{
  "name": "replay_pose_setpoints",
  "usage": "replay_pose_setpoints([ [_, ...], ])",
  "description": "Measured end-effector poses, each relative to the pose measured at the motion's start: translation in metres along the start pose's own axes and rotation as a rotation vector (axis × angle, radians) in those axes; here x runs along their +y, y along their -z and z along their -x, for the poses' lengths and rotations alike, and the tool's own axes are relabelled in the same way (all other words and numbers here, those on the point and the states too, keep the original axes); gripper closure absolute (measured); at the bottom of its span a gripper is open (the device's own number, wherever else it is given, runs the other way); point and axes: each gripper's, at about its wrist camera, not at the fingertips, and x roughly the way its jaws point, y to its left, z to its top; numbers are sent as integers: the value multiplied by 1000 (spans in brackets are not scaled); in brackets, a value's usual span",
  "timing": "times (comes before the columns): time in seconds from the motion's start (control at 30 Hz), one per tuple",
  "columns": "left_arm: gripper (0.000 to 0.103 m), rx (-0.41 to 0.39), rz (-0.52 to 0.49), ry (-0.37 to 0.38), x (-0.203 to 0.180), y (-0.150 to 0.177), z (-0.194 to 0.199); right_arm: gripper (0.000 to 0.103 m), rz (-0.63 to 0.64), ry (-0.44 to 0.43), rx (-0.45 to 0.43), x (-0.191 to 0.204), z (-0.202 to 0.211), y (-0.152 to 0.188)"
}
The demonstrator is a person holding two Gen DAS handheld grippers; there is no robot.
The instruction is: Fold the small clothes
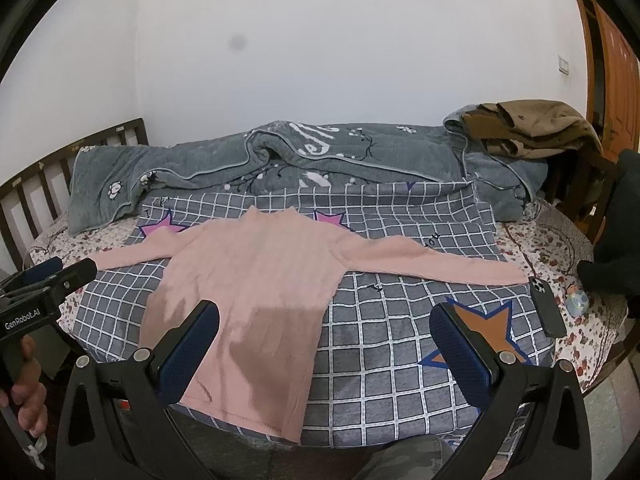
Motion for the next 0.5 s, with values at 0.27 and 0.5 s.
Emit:
replay_pose_setpoints([
  [0.27,12,0,0,-6,2,2,-1,0,11,8,-13,2,3,-3],
  [0.5,12,-11,1,-18,5,3,5,0,17,20,2,5,0,-2],
])
